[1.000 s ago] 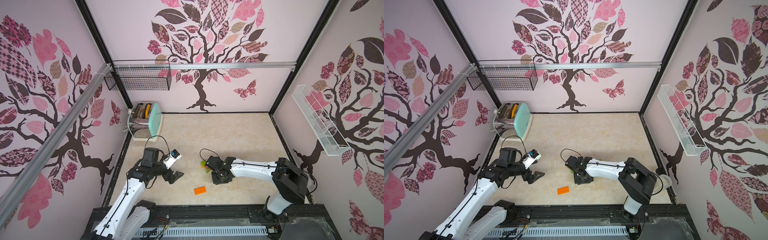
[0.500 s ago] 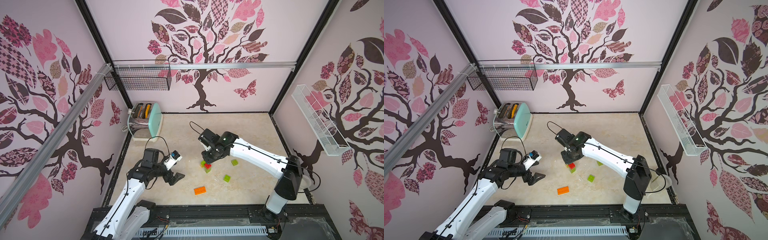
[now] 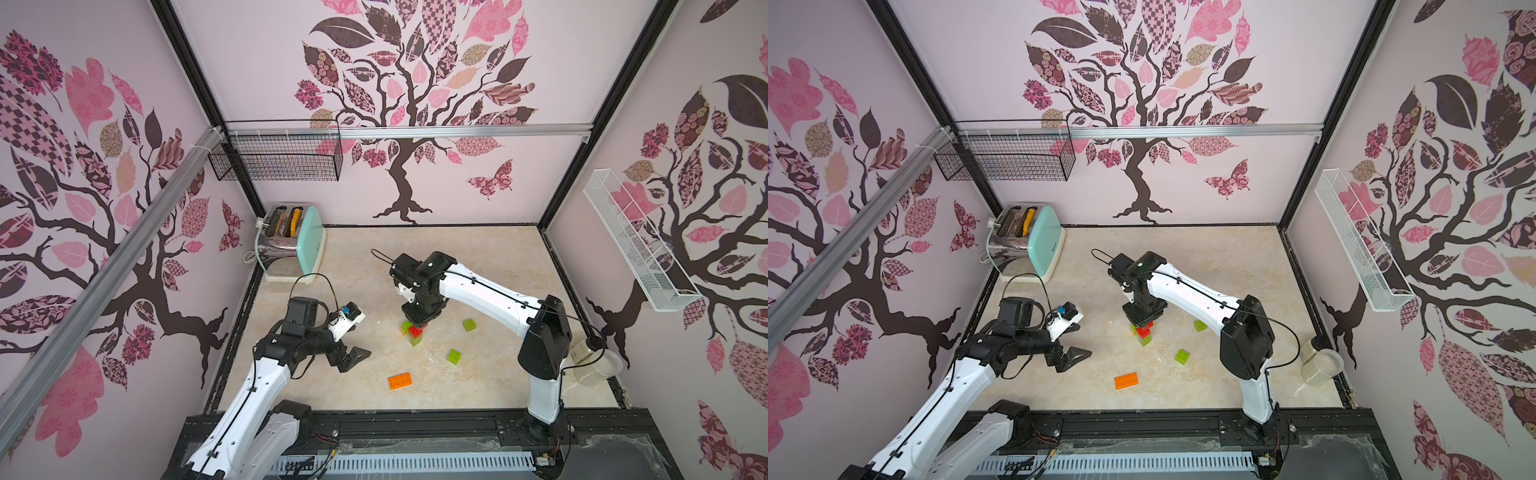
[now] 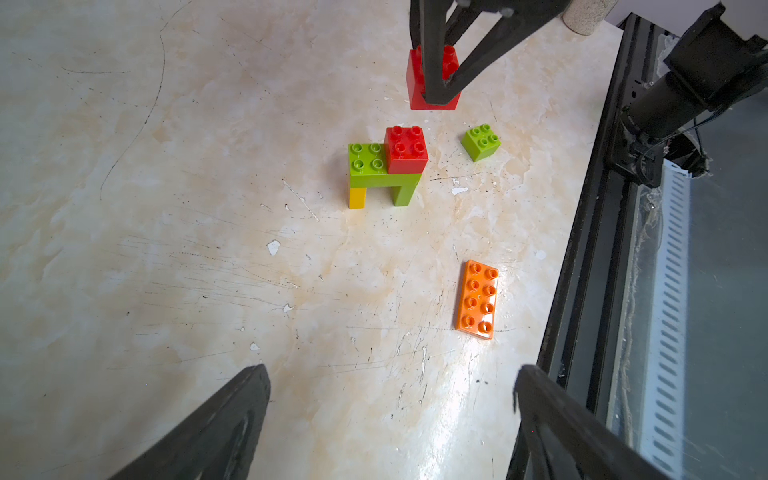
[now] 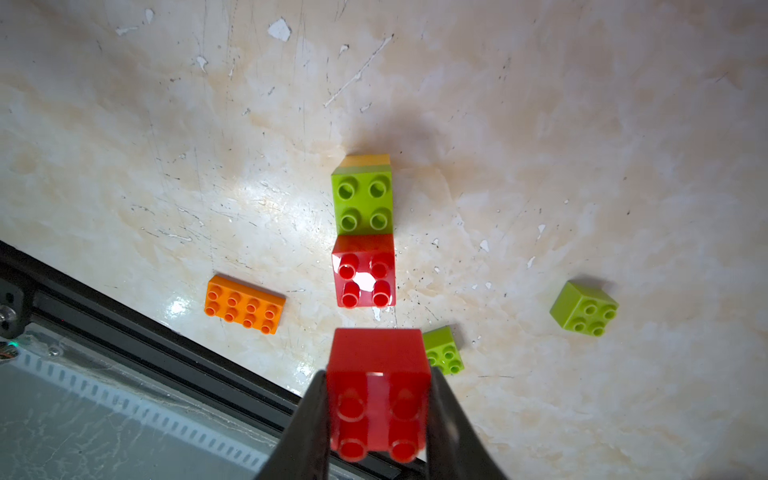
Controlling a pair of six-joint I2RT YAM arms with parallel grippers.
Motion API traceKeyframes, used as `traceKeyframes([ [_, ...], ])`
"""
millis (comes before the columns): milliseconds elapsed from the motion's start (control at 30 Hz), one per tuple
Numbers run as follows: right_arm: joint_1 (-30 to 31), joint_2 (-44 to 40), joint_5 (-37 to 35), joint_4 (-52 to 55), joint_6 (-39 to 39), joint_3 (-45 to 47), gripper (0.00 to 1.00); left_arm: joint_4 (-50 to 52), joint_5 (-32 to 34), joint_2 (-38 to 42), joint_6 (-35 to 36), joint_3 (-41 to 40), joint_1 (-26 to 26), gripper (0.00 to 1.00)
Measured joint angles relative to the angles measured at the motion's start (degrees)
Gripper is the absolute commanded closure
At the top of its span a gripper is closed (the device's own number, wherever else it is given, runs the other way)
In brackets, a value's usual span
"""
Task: Assemble a giraffe with lego
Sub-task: Assemble the lego brick with the lego brick.
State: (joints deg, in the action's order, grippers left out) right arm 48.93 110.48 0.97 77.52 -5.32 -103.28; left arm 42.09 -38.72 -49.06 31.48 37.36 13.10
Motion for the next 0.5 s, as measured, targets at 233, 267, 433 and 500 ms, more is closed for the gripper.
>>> traceKeyframes([
  [233,0.00,2.82,0.52,-1.81,0.00,0.37,0.84,0.00,-0.04,-0.02,0.00,0.00,0.00,0.02],
  [267,0.00,3.08,0.52,-1.99,0.00,0.37,0.84,0.00,-0.04,-0.04,0.00,0.00,0.00,0.02],
  [433,0.00,3.48,0.72,-3.06,0.02,0.39,0.84,0.02,-0.20,-0.11,0.00,0.00,0.00,0.02],
  [500,0.00,3.48,0.70,-3.48,0.07,0.72,0.84,0.02,-0.22,-0.20,0.00,0.00,0.00,0.02],
])
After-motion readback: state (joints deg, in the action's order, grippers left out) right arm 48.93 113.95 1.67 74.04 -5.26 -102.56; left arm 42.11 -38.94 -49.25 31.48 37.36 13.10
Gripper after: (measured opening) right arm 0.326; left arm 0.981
